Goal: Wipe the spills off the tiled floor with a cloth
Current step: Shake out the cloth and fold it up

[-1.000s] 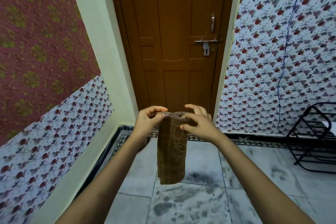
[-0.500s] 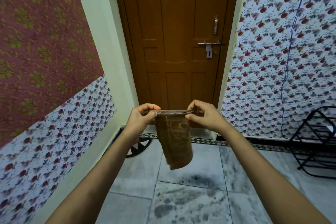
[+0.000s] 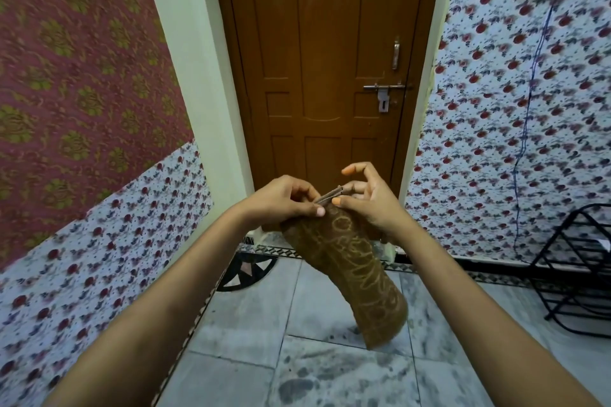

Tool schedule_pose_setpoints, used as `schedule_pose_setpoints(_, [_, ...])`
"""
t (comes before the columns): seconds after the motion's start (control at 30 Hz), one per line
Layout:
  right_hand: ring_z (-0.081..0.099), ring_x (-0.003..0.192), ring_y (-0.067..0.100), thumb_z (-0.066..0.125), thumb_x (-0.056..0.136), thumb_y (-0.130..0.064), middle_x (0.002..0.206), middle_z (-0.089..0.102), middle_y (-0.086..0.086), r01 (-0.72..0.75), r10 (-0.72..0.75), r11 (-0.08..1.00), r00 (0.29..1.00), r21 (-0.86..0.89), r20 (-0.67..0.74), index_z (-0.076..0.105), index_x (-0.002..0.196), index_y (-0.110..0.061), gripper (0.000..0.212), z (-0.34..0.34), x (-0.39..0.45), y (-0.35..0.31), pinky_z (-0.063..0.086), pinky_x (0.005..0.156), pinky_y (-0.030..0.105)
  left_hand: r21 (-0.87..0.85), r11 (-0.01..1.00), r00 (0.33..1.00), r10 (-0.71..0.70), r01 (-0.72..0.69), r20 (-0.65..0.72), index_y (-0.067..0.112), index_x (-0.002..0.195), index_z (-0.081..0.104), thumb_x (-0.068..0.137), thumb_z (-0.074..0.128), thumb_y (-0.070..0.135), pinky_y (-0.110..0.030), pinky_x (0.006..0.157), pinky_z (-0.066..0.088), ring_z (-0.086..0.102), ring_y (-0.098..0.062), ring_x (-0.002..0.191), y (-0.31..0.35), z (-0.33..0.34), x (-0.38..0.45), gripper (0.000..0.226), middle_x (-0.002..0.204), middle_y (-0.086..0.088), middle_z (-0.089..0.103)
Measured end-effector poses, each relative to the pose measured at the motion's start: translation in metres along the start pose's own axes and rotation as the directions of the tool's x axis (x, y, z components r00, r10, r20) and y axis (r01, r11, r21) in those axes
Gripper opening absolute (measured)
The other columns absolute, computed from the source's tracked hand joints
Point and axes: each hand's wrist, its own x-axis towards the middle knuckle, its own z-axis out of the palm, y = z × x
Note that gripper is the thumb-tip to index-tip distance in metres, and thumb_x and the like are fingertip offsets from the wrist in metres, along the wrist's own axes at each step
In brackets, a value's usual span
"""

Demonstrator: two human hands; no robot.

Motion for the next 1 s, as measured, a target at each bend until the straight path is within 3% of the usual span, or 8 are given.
schedule_pose_setpoints(0.07, [0.068,0.081,0.008,0.066,0.083,-0.004,0.098,0.064,0.005,-0.007,0.011,0.995,0.999,0.102,-0.037,0.043,0.108,-0.026,0.04,-0.003,-0.003,0.004,0.054,0.066,0.021,0.08,0.995,0.999,0.05,-0.051,0.015,0.022,0.089,0.063,0.089,0.059,0.03,-0.033,0.076,0.049,0.06,-0.019,0.089,0.009,-0.001,0.003,0.009,0.092,-0.002,0.063])
schedule_pose_setpoints(0.23, [0.066,0.1,0.015,0.07,0.08,-0.024,0.11,0.065,0.0,0.024,-0.012,0.972,0.999,0.232,-0.052,0.05,0.113,-0.027,0.039,-0.008,-0.01,0.01,0.054,0.075,0.023,0.188,0.96,0.978,0.209,-0.208,0.015,0.033,0.087,0.047,0.096,0.047,0.026,-0.026,0.067,0.048,0.059,-0.013,0.087,0.039,-0.003,0.014,0.011,0.091,0.004,0.06])
schedule_pose_setpoints(0.4, [0.063,0.101,0.013,0.078,0.063,-0.027,0.105,0.068,-0.006,-0.198,0.196,0.967,0.98,0.163,0.03,0.058,0.104,-0.027,0.046,0.004,-0.015,0.03,0.052,0.075,0.021,0.173,0.924,0.94,0.34,-0.341,0.034,0.027,0.092,0.052,0.094,0.051,0.022,-0.021,0.067,0.052,0.061,-0.002,0.086,0.074,-0.029,0.014,0.005,0.095,0.006,0.061])
schedule_pose_setpoints(0.5, [0.066,0.096,0.015,0.08,0.054,-0.032,0.104,0.069,-0.003,-0.327,0.325,0.921,0.945,0.212,0.043,0.058,0.109,-0.02,0.06,0.012,-0.019,0.048,0.051,0.076,0.025,0.122,0.933,0.939,0.343,-0.338,-0.025,0.021,0.095,0.054,0.092,0.052,0.024,-0.023,0.068,0.053,0.063,-0.011,0.088,0.089,-0.047,0.01,0.004,0.095,0.001,0.062])
schedule_pose_setpoints(0.6, [0.065,0.101,0.022,0.087,0.046,-0.04,0.1,0.072,-0.001,-0.37,0.369,0.895,0.928,0.249,0.052,0.061,0.107,-0.016,0.071,0.013,-0.028,0.064,0.052,0.081,0.029,0.06,0.949,0.937,0.317,-0.311,-0.147,0.021,0.093,0.056,0.091,0.054,0.025,-0.021,0.065,0.052,0.064,-0.01,0.082,0.093,-0.06,0.006,0.005,0.091,0.001,0.062])
schedule_pose_setpoints(0.7, [0.068,0.094,0.023,0.095,0.031,-0.034,0.095,0.074,0.006,-0.35,0.37,0.8,0.927,0.487,0.059,0.064,0.099,-0.01,0.079,0.012,-0.035,0.08,0.056,0.078,0.031,-0.009,0.964,0.931,0.253,-0.264,-0.262,0.022,0.091,0.057,0.091,0.055,0.025,-0.016,0.059,0.051,0.064,-0.004,0.075,0.087,-0.069,0.005,0.004,0.087,0.002,0.063])
schedule_pose_setpoints(0.83, [0.069,0.09,0.026,0.074,0.065,-0.005,0.097,0.073,0.012,-0.306,0.407,0.57,0.911,0.763,0.062,0.059,0.11,-0.007,0.047,0.008,-0.042,0.091,0.058,0.074,0.043,-0.113,0.983,0.903,0.083,-0.143,-0.423,0.02,0.086,0.058,0.092,0.054,0.023,-0.02,0.06,0.048,0.061,-0.01,0.073,0.062,-0.077,0.006,0.008,0.082,0.001,0.062])
schedule_pose_setpoints(1.0, [0.068,0.094,0.027,0.075,0.071,-0.019,0.105,0.071,0.014,-0.209,0.389,0.491,0.921,0.846,0.003,0.057,0.116,-0.008,0.049,0.004,-0.044,0.093,0.058,0.071,0.04,-0.346,0.938,0.864,-0.165,-0.012,-0.476,0.018,0.078,0.057,0.093,0.053,0.019,-0.023,0.056,0.047,0.058,-0.012,0.064,0.02,-0.079,0.005,0.016,0.073,-0.001,0.06])
